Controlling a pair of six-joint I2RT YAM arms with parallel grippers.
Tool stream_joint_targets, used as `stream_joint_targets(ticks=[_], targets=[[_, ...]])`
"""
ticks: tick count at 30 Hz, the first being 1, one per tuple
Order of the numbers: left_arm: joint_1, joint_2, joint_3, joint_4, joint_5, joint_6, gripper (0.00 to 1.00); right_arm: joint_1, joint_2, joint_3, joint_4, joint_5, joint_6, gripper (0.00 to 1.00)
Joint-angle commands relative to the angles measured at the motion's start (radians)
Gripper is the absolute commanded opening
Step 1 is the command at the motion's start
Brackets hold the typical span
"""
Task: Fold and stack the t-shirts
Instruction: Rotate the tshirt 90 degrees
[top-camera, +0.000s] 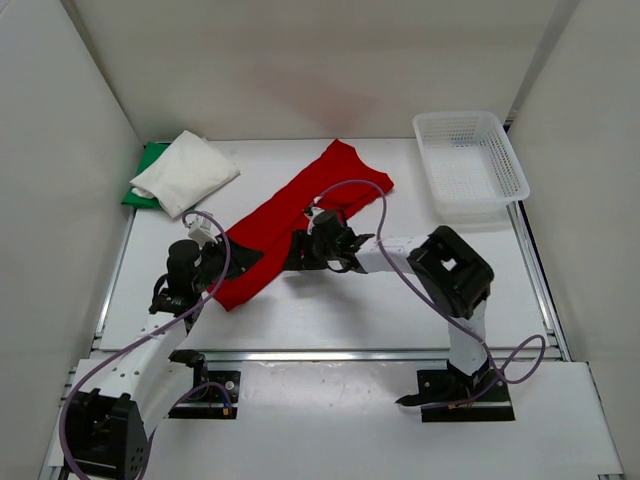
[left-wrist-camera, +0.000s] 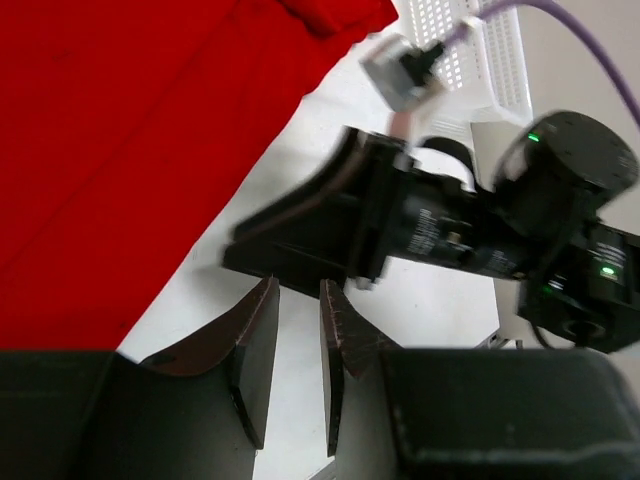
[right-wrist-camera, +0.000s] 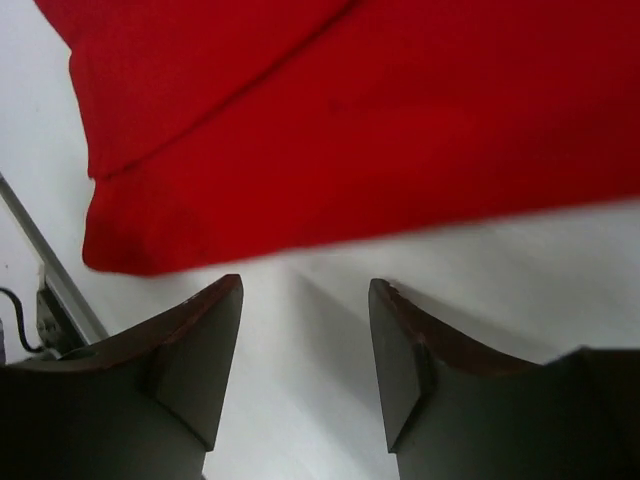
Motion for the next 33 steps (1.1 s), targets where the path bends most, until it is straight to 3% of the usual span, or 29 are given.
stream_joint_targets(ticks=[1,3,6,8,9,14,17,19,21,23,27,31,33], targets=[[0.014,-0.028,-0.004,-0.009,0.038,0.018,0.34,0.029,0.115,0.088,0.026,0.043,0.066,0.52],[-0.003,-0.024,0.004,-0.01,0.035,0.028,0.34,0.023,0.172,0.119,0.021,0.017,0.089,0.46],[-0.006,-0.011,-0.002,-0.006,0.034,0.028,0.34,0.002,0.195,0.136,0.01,0.008,0.1,0.12],[-0.009,-0.007,-0.004,-0.007,0.034,0.032,0.34,-0.026,0.164,0.087,0.032,-0.017,0.103,0.01],[-0.014,0.001,0.006,-0.015,0.031,0.038,0.34,-0.055,0.122,0.027,0.053,-0.027,0.104,0.0],[-0.105,0.028,0.003,-0.03,-0.023,0.063,0.34,-0.269,-0.18,-0.327,0.113,-0.073,0.051,0.0],[-0.2,0.073,-0.01,-0.009,-0.046,0.069,0.34,-0.428,-0.31,-0.438,0.025,-0.174,-0.054,0.03],[-0.26,0.099,0.021,-0.074,-0.081,0.118,0.34,-0.495,-0.415,-0.487,-0.046,-0.167,-0.084,0.18],[-0.322,0.107,0.041,-0.151,-0.135,0.161,0.37,-0.517,-0.533,-0.551,-0.034,-0.167,-0.069,0.43],[-0.339,0.088,0.042,-0.222,-0.214,0.193,0.38,-0.52,-0.677,-0.614,-0.095,-0.129,-0.072,0.52],[-0.368,0.117,0.009,-0.236,-0.184,0.199,0.45,-0.483,-0.837,-0.711,-0.223,-0.054,-0.081,0.48],[-0.546,0.22,0.007,-0.18,-0.201,0.154,0.55,-0.404,-1.047,-0.821,-0.344,0.096,0.009,0.49],[-0.567,0.255,-0.013,-0.113,-0.195,0.117,0.57,-0.391,-1.136,-0.878,-0.399,0.138,0.041,0.5]])
